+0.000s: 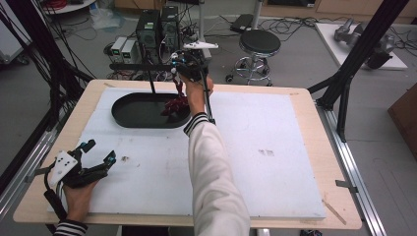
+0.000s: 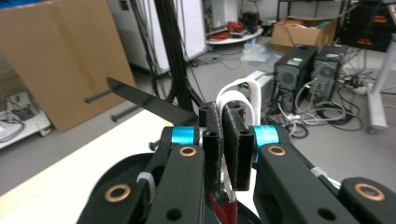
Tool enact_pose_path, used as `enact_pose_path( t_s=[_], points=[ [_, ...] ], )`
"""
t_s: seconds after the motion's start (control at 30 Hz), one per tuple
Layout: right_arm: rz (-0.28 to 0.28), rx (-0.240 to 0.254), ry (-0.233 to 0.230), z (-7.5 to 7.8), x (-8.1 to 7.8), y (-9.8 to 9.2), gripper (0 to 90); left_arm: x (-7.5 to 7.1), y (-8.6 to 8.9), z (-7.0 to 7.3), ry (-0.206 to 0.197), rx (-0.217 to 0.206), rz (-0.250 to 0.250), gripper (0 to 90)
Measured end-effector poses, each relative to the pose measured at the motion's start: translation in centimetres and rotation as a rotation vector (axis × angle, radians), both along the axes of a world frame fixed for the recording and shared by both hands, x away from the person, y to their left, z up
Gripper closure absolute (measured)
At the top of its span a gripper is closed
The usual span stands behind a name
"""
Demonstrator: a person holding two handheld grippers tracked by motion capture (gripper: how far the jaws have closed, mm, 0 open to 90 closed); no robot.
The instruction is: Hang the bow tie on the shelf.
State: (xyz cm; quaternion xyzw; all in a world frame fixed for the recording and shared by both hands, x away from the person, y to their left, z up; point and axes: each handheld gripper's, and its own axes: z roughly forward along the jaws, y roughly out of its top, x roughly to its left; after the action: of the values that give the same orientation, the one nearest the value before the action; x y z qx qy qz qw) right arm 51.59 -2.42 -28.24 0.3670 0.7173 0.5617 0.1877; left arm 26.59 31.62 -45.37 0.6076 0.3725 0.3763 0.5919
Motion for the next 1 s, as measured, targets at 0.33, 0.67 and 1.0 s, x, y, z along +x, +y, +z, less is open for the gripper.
enact_pose_path(
  t_s=[0.33,0.67,1.0],
  points=[
    [-0.019,-0.036,0.033,-0.9,0.7,-0.5,85.9,0.0,0.0,0.0,0.0,-0.002,-0.003,16.6],
    [-0.025,-0.079,0.055,-0.9,0.5,-1.4,83.7,0.0,0.0,0.0,-0.001,0.001,-0.003,16.7],
    [-0.027,-0.148,0.089,-1.1,0.6,-1.8,81.6,-0.1,0.0,0.0,-0.004,0.001,-0.002,16.7]
  ],
)
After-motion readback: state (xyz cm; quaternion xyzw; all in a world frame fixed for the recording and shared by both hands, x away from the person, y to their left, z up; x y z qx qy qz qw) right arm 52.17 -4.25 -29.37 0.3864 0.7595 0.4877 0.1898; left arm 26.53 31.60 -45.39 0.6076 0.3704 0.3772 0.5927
